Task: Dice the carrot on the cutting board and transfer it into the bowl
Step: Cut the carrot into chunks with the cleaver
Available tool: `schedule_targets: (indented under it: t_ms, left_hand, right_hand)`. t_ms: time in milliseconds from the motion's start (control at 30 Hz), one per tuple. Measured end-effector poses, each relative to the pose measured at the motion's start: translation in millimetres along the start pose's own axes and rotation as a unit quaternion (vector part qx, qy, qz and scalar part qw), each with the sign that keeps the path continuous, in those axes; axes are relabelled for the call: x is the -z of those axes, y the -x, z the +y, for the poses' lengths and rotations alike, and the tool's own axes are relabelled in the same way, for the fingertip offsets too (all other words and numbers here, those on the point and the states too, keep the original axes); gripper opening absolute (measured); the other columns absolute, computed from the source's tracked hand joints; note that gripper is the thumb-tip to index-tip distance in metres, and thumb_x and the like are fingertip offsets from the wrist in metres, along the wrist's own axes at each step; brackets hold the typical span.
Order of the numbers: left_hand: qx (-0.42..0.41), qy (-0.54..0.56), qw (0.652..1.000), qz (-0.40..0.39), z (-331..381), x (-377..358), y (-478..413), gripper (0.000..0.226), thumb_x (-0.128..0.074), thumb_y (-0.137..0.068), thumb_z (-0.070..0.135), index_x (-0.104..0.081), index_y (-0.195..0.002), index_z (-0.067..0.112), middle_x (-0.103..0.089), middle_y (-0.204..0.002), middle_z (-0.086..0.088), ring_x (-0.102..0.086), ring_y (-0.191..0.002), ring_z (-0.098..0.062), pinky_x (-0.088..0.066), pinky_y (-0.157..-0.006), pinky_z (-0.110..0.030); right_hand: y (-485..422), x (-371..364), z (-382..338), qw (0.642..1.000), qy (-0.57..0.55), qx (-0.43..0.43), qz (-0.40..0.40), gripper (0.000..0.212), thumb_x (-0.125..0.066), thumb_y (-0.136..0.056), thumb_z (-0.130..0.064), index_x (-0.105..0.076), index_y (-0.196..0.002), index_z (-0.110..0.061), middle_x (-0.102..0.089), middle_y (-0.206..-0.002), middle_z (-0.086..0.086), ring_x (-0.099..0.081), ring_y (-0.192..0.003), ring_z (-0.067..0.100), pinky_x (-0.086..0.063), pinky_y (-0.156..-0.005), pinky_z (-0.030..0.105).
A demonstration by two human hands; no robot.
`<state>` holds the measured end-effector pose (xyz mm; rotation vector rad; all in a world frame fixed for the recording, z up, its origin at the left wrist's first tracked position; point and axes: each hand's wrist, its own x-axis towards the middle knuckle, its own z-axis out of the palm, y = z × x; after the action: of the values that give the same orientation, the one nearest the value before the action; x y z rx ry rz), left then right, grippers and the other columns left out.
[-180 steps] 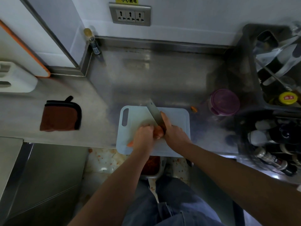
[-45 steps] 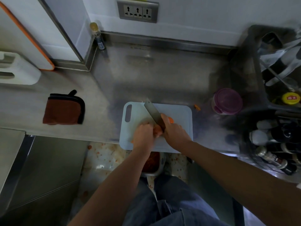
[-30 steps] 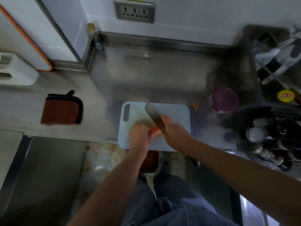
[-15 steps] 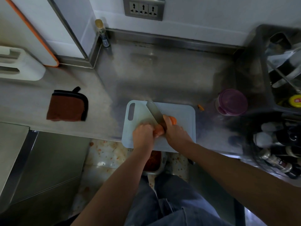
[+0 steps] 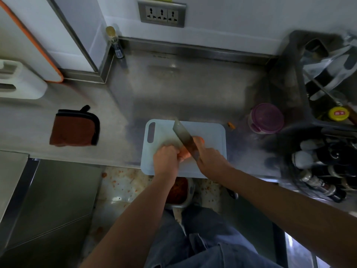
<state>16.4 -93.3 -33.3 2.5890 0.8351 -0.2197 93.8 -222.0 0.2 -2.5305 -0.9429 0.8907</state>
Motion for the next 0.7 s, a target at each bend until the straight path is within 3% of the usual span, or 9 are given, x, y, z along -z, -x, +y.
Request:
schedule_targets:
  t_ms: [133,233,333,567,700]
  left_hand:
    - [-0.004,0.016,1.0,-0.003,0.5,0.0,0.5,0.017,-0.061,-0.091,0.035,-0.071,-0.097,0.022,-0.066,-0.095,0.004,-0.057,-0.092,-0.013,-0.037,-0.071,-0.022]
    - [-0.001,0.019,1.0,-0.001,0.2,-1.1,0.4,0.022,-0.061,-0.091,0.039,-0.07,-0.098,0.021,-0.066,-0.096,0.003,-0.058,-0.094,-0.015,-0.04,-0.074,-0.024]
    - [-0.001,0.019,1.0,0.001,-1.8,-3.1,0.9,0.022,-0.06,-0.09,0.04,-0.071,-0.094,0.021,-0.065,-0.093,0.005,-0.056,-0.091,-0.014,-0.04,-0.073,-0.024]
    - [-0.007,0.021,1.0,-0.009,-0.6,0.0,0.6,0.021,-0.056,-0.092,0.034,-0.069,-0.091,0.017,-0.059,-0.089,0.002,-0.053,-0.089,-0.016,-0.036,-0.07,-0.026]
    - [-0.031,0.02,0.999,-0.007,-7.1,-0.2,1.5,0.018,-0.061,-0.09,0.028,-0.069,-0.103,0.017,-0.06,-0.1,0.001,-0.055,-0.097,-0.017,-0.042,-0.077,-0.026]
  right_hand:
    - [-1.1,-1.0,0.2,1.0,-0.005,0.002,-0.018,0.052,-0.04,-0.095,-0.008,-0.013,-0.135,-0.029,-0.05,-0.073,0.005,-0.05,-0.058,0.018,-0.044,-0.056,0.036]
    - [-6.1,-6.9,-0.7,1.0,-0.002,-0.005,-0.022,0.058,-0.04,-0.096,-0.012,-0.01,-0.143,-0.027,-0.059,-0.088,0.014,-0.057,-0.069,0.025,-0.053,-0.066,0.045]
    - [-10.6,-13.8,-4.9,0.999,0.006,-0.022,-0.026,0.063,-0.041,-0.096,-0.01,-0.008,-0.147,-0.027,-0.059,-0.098,0.016,-0.061,-0.08,0.031,-0.054,-0.074,0.048]
    - [-20.5,-18.4,-12.5,0.999,0.003,-0.04,0.002,0.06,-0.04,-0.097,-0.01,-0.012,-0.147,-0.027,-0.049,-0.122,0.018,-0.058,-0.097,0.039,-0.045,-0.076,0.046]
    - [-20.2,-9.4,-11.7,0.999,-0.02,-0.02,0.038,0.059,-0.04,-0.097,-0.012,-0.013,-0.148,-0.025,-0.044,-0.128,0.017,-0.057,-0.096,0.038,-0.047,-0.082,0.047]
